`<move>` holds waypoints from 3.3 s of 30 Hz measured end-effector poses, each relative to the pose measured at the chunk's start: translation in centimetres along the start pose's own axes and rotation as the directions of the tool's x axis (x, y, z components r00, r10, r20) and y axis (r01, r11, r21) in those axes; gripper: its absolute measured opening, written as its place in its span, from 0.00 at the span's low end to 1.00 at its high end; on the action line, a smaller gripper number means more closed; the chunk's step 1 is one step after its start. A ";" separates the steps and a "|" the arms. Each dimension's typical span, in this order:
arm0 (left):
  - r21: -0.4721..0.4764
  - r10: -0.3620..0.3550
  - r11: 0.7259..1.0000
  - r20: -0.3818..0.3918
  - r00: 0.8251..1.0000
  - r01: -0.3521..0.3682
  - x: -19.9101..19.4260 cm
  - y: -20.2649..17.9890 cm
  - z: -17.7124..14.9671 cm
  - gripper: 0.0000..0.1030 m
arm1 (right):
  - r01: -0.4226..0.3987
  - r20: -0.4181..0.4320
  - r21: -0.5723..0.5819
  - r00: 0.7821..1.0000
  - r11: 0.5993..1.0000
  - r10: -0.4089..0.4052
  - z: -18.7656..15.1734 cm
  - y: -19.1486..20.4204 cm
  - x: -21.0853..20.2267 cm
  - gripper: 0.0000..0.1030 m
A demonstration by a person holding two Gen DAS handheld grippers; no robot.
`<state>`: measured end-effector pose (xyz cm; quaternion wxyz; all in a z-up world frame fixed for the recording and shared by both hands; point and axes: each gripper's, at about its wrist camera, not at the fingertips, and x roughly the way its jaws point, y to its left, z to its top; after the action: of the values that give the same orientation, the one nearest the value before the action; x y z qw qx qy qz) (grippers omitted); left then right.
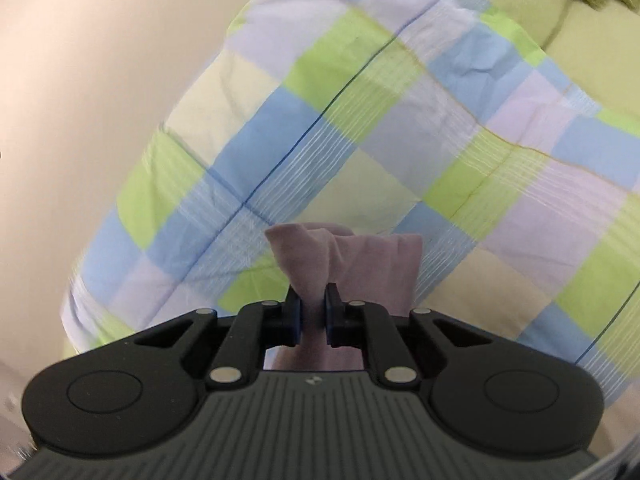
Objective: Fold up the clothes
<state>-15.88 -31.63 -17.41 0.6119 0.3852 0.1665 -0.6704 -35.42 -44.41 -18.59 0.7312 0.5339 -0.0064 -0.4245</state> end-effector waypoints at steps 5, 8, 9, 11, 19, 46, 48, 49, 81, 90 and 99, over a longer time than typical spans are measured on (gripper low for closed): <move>0.288 0.056 0.957 -0.118 0.992 -0.020 6.8 -8.4 -7.8 0.05 | 0.131 -0.051 0.084 0.991 0.988 -0.127 -4.0 -10.3 1.4 0.09; 0.535 0.140 0.844 -0.143 0.980 -0.043 9.6 -14.9 -13.3 0.13 | 0.242 -0.148 0.111 0.963 0.964 -0.225 -7.5 -16.7 1.7 0.14; 0.584 0.174 0.807 -0.103 0.979 -0.082 9.6 -15.6 -14.6 0.12 | 0.265 -0.173 0.099 0.954 0.959 -0.246 -8.1 -17.8 1.4 0.20; 0.680 0.229 0.718 -0.025 0.973 -0.152 8.5 -17.4 -17.3 0.12 | 0.290 -0.210 0.041 0.938 0.956 -0.276 -8.6 -18.4 0.1 0.32; 0.196 0.041 0.980 -0.111 0.993 -0.019 2.7 -9.9 -12.3 0.25 | 0.157 -0.175 -0.397 0.954 0.904 -0.243 -5.1 -14.1 0.1 0.17; -0.339 -0.017 0.939 -0.212 0.977 -0.057 15.4 -6.2 -1.7 0.26 | -0.059 -0.439 -0.488 0.879 0.871 -0.187 6.8 -16.4 15.1 0.13; -0.346 -0.006 0.935 -0.217 0.976 -0.071 15.8 -6.0 -1.8 0.28 | -0.118 -0.481 -0.519 0.859 0.847 -0.176 5.2 -16.3 15.5 0.12; -0.344 0.002 0.936 -0.217 0.976 -0.078 15.7 -5.8 -1.7 0.28 | -0.156 -0.493 -0.548 0.854 0.822 -0.167 4.2 -15.7 15.2 0.12; -0.328 0.085 0.927 -0.287 0.954 -0.181 15.7 -5.2 -3.4 0.52 | -0.307 -0.670 0.065 0.692 0.949 0.270 4.8 -19.6 19.4 0.18; -0.299 0.084 0.942 -0.234 0.969 -0.154 15.0 -5.2 -2.5 0.52 | -0.421 -0.639 -0.297 0.755 0.857 0.149 5.3 -14.4 18.2 0.04; -0.165 0.134 0.970 -0.238 0.962 -0.176 15.5 -6.3 -2.8 0.56 | -0.223 -0.489 -0.644 0.856 0.732 -0.170 5.4 -13.6 17.8 0.11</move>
<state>-20.27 -39.21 -31.92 0.6732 0.4120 0.2654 -0.5538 -34.90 -60.75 -34.86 0.8550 0.3218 0.3378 -0.2264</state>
